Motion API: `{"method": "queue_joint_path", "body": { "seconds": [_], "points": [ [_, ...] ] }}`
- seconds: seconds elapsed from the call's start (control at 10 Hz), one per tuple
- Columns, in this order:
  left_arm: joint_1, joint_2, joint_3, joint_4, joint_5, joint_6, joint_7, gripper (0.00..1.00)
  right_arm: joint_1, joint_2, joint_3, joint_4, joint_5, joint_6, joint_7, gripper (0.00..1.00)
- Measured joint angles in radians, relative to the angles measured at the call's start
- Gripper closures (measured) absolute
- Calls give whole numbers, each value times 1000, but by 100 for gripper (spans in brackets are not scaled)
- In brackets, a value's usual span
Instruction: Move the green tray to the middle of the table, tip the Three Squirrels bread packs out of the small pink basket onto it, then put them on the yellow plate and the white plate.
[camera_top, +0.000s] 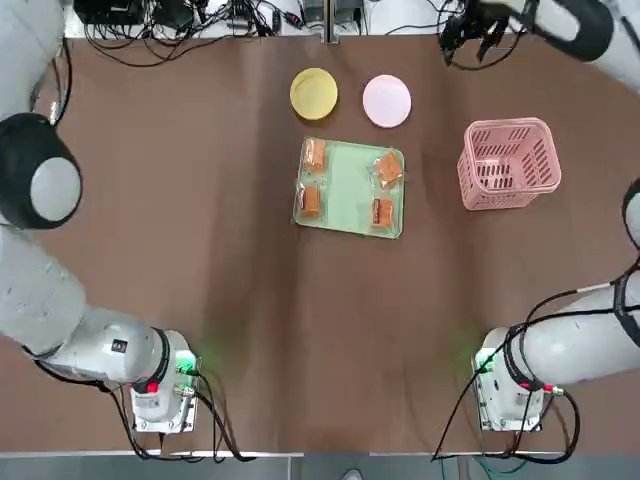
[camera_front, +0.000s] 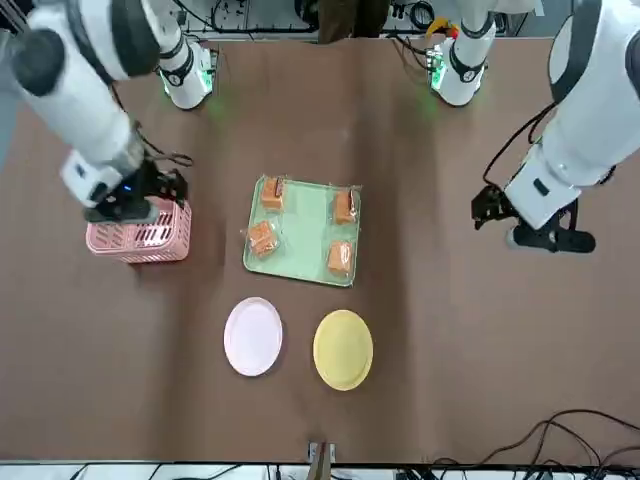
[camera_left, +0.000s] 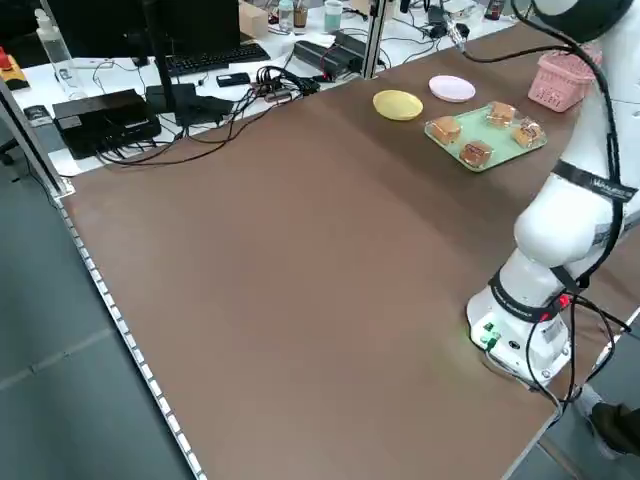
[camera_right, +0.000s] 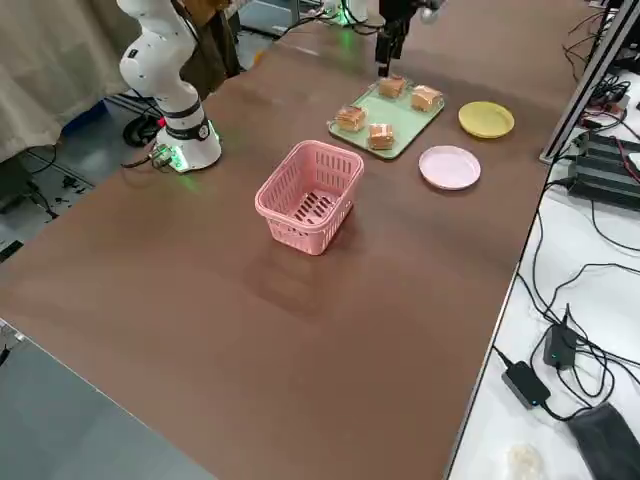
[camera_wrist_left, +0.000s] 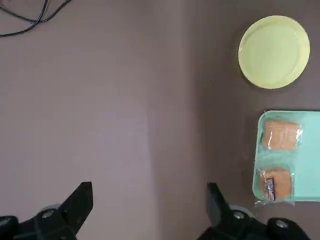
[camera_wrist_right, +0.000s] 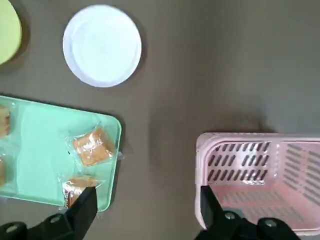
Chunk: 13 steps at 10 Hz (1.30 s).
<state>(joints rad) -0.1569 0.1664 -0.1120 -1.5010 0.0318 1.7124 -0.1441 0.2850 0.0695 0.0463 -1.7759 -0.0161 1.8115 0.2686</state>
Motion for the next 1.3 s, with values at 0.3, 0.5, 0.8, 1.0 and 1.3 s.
{"method": "queue_joint_path", "body": {
  "seconds": [0.3, 0.5, 0.8, 1.0, 1.3],
  "points": [
    [-11, -31, -50, -207, -2, 161, -30, 0, 76, 45, 1, -122, 23, 178, 58, 8],
    [-47, 47, -96, -238, -2, 304, -171, 0, 131, 56, 1, -233, 29, 316, 100, 8],
    [-165, 209, -108, -223, 3, 457, -401, 0, 190, 90, 1, -366, 31, 502, 126, 7],
    [-237, 319, -107, -167, 57, 511, -527, 0, 228, 130, 1, -379, 31, 571, 167, 6],
    [-335, 479, -106, -98, 150, 616, -699, 0, 232, 219, -10, -381, 31, 691, 176, 2]
  ]
}}
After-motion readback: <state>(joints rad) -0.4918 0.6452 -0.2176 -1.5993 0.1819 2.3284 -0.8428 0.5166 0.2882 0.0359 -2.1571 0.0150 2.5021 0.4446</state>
